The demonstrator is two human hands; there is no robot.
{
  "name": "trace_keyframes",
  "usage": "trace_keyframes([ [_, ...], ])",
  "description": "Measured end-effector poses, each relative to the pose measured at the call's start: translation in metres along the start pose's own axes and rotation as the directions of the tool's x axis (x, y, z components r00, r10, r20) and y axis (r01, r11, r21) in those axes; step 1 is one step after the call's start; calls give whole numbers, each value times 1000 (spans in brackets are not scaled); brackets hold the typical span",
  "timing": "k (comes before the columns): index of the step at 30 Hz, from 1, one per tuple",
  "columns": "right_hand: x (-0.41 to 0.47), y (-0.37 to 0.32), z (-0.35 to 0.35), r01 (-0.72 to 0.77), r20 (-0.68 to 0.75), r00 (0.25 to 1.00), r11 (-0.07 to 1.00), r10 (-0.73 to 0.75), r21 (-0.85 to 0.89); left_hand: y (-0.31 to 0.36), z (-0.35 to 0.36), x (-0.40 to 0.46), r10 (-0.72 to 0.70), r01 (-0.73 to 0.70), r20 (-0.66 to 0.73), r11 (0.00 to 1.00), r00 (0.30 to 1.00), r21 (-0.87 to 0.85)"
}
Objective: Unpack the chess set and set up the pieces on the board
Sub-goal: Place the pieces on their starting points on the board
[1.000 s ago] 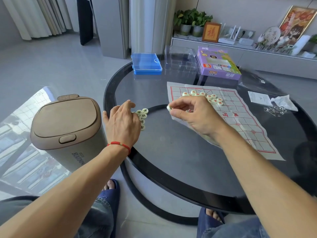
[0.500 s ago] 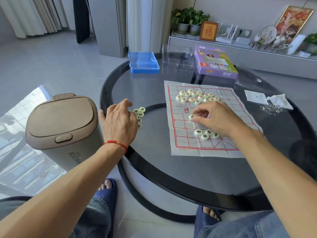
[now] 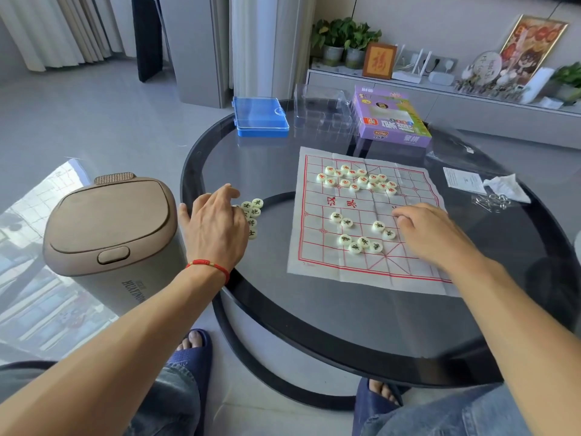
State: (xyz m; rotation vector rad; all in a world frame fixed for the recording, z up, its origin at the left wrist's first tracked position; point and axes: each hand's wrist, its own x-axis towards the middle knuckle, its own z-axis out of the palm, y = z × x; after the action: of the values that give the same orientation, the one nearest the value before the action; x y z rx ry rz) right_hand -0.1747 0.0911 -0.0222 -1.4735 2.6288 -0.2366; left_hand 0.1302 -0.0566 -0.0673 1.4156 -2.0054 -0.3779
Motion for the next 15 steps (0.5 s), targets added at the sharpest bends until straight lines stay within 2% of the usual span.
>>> trace_keyframes([
  [11, -7, -13, 1, 23, 30, 999, 999, -22, -30, -1, 1, 2, -14, 14, -4, 1000, 1000, 11],
  [13, -12, -26, -2, 52, -29, 998, 997, -54, -58, -1, 0, 2, -20, 20, -7, 1000, 1000, 2],
  [15, -18, -52, -5, 180, -125, 975, 983, -183, -40, 0, -1, 2, -22, 22, -5, 1000, 1000, -4],
])
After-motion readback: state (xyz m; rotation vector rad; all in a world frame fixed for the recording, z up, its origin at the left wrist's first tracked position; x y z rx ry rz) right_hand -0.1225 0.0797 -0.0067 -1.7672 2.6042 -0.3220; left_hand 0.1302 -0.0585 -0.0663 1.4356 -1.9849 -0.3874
